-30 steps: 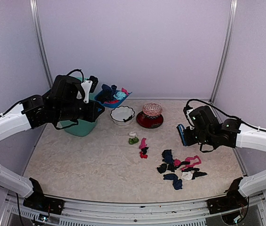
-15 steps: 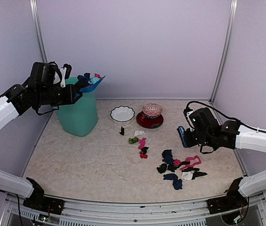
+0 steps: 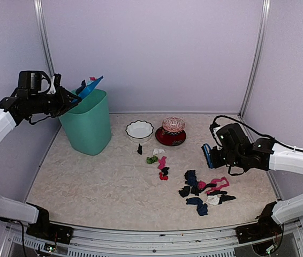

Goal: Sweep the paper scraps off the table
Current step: Dump the paper scraps in the dustpan into the trash bin, then sweep the paper scraps at the center of the board.

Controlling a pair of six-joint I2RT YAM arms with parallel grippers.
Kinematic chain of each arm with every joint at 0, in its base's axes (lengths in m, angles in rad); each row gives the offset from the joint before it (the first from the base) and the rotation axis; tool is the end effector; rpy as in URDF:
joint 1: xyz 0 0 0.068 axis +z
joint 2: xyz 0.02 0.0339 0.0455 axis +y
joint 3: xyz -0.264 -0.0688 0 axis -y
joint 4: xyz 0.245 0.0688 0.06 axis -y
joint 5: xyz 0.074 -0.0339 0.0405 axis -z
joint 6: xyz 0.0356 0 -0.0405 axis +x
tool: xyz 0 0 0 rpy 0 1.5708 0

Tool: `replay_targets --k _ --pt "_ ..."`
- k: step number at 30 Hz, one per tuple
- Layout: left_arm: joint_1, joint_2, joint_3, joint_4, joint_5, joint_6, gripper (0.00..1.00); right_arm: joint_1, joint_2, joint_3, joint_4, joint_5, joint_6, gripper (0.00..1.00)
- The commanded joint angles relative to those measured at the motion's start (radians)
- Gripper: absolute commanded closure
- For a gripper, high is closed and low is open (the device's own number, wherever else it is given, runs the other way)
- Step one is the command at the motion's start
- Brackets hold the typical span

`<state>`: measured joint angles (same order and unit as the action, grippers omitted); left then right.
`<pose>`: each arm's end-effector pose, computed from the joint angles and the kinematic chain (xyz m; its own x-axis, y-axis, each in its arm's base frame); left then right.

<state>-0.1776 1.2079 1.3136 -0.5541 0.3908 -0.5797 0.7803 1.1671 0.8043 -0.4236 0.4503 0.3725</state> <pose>0.2534 -0.0593 0.3995 -0.6315 -0.4012 -0.6635 0.1856 0.7526 -0.6318 0.1826 0.1589 0.2504 -0.6195 -0.1522 -0.7701 -0.2033 0.9787 -0.0298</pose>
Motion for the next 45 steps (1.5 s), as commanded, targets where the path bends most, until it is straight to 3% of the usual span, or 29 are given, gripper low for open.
replay_targets --k 1,8,17,23,29,36,45 --pt "0.088 -0.013 -0.104 0.206 0.303 -0.228 1.00 -0.010 -0.025 -0.011 0.009 -0.001 0.021 1.00" --pt "0.174 -0.044 -0.305 0.627 0.496 -0.620 1.00 -0.010 -0.036 -0.024 0.011 -0.003 0.026 1.00" --pt "0.192 -0.071 -0.497 1.211 0.486 -1.186 1.00 -0.010 -0.031 -0.032 0.036 -0.028 0.033 1.00" --pt "0.192 -0.076 -0.463 1.198 0.465 -1.186 1.00 -0.010 -0.027 -0.019 0.053 -0.043 0.025 1.00" --pt "0.192 -0.080 -0.401 1.100 0.494 -1.075 1.00 -0.010 -0.057 -0.019 0.120 -0.084 0.075 1.00" --pt "0.176 -0.094 -0.351 1.014 0.512 -0.965 1.00 -0.012 -0.141 -0.098 0.323 -0.285 0.247 1.00" --pt "0.095 -0.095 -0.277 0.783 0.489 -0.709 1.00 0.018 0.095 -0.005 0.448 -0.484 0.409 1.00"
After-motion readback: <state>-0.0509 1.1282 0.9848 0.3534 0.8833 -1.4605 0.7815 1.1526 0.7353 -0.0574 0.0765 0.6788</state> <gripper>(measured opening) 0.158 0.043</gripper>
